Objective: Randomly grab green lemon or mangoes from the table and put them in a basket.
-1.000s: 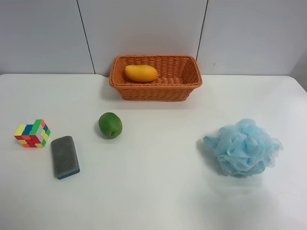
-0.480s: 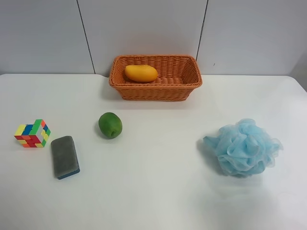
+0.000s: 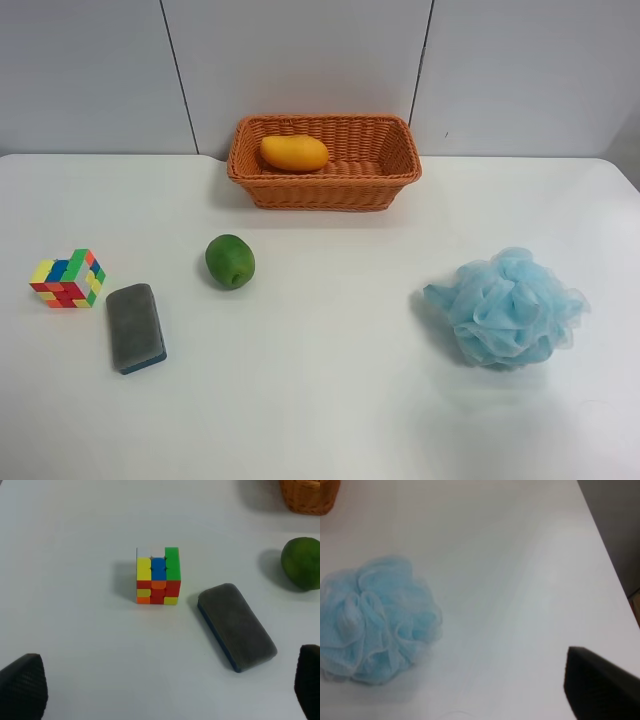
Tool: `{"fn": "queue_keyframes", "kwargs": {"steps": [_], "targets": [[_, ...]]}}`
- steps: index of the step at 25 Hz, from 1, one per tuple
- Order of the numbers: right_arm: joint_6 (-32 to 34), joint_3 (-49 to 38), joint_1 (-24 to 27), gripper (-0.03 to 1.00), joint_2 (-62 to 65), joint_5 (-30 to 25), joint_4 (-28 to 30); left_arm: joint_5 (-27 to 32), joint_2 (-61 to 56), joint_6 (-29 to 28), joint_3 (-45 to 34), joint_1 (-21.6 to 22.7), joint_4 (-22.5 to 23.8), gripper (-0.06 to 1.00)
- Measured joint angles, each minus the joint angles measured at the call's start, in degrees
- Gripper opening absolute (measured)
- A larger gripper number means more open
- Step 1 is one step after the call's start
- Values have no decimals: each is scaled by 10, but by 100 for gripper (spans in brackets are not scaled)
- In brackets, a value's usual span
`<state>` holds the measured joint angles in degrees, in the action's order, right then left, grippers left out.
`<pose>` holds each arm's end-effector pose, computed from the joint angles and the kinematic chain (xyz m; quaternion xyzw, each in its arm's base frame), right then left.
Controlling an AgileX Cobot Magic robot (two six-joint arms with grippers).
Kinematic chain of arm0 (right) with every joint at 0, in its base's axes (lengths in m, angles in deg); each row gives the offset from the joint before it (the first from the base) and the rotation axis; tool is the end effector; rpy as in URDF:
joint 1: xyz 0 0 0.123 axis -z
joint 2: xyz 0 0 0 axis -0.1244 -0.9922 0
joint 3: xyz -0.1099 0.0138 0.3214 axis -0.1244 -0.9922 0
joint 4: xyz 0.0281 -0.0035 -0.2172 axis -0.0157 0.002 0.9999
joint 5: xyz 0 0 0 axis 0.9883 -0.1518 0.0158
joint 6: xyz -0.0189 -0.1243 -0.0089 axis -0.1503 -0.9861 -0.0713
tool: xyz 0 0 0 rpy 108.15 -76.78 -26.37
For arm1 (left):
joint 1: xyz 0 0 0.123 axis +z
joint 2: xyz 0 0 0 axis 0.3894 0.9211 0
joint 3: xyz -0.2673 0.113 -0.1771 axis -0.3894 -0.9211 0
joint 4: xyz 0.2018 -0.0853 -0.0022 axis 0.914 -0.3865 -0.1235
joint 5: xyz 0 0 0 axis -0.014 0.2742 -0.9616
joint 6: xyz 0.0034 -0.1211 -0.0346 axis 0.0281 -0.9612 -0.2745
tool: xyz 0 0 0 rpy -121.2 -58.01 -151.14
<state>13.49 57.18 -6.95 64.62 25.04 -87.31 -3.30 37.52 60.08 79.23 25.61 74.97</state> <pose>-0.0571 -0.0019 0.2396 0.0018 0.8580 -0.0105 0.5136 -0.0602 -0.0042 0.2470 -0.0305 0.8500 -0.0007 0.5259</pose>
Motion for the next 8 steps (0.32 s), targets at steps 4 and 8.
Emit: {"fn": "queue_keyframes", "kwargs": {"steps": [4, 8], "targets": [[0, 0, 0, 98, 0, 0, 0, 0, 0, 0, 0, 0, 0, 99], [0, 0, 0, 98, 0, 0, 0, 0, 0, 0, 0, 0, 0, 99]]}}
